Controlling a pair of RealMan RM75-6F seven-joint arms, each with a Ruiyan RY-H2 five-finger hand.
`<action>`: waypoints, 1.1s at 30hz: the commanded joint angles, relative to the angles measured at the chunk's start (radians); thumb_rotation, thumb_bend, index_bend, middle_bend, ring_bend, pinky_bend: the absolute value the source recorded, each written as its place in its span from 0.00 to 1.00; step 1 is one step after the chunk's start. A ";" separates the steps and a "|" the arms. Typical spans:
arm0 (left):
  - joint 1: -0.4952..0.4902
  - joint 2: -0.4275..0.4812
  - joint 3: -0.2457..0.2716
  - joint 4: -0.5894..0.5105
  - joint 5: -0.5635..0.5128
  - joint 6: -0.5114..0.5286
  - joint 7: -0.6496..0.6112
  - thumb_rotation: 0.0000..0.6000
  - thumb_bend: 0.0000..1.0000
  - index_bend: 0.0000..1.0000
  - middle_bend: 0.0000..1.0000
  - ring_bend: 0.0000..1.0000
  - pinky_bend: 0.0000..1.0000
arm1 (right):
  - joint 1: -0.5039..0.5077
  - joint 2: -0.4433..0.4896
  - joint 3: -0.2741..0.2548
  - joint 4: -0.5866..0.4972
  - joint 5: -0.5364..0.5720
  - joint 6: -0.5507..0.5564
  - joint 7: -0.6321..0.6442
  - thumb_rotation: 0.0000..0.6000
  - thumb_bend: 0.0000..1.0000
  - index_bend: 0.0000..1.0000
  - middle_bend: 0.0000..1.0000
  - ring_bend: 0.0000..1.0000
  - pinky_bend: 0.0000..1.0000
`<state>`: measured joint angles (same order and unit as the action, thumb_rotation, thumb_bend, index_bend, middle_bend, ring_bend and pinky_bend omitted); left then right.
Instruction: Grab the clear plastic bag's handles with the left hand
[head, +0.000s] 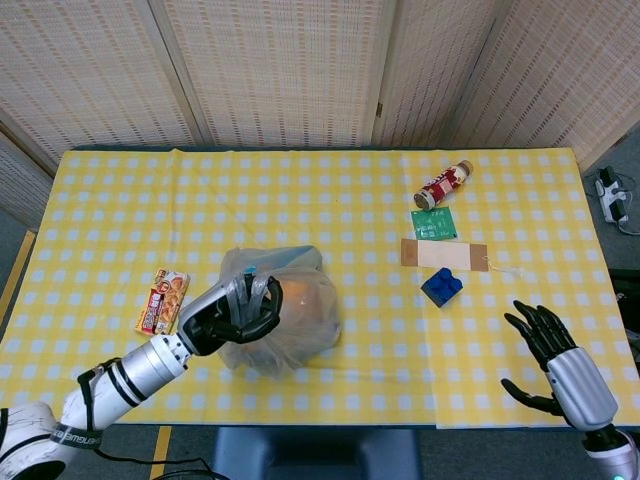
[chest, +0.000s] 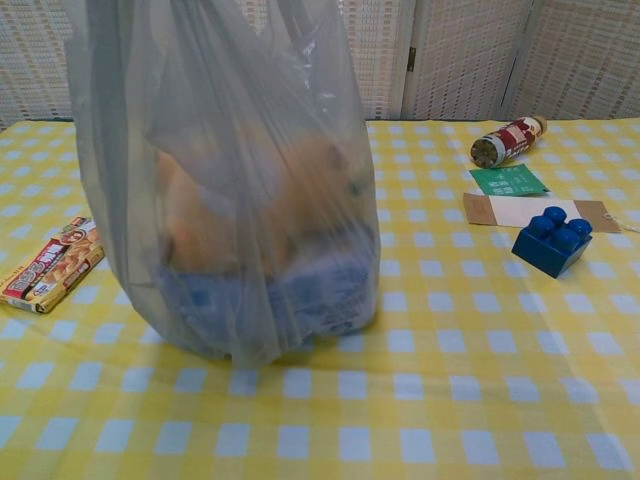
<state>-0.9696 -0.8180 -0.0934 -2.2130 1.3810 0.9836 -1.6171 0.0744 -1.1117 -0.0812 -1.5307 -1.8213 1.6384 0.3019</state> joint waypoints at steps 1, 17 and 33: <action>0.031 0.033 -0.027 -0.014 -0.002 -0.003 -0.008 1.00 0.69 0.68 0.93 0.92 0.99 | 0.002 -0.001 -0.003 -0.001 -0.004 -0.004 -0.002 1.00 0.27 0.00 0.00 0.00 0.00; -0.095 0.352 -0.369 0.214 0.072 -0.172 -0.453 1.00 0.69 0.70 0.93 0.92 0.99 | -0.009 0.010 -0.024 0.002 -0.048 0.038 0.023 1.00 0.27 0.00 0.00 0.00 0.00; -0.080 0.235 -0.379 0.283 0.101 -0.227 -0.440 1.00 0.69 0.70 0.93 0.92 0.99 | 0.003 -0.001 -0.009 -0.004 -0.002 -0.006 -0.005 1.00 0.27 0.00 0.00 0.00 0.00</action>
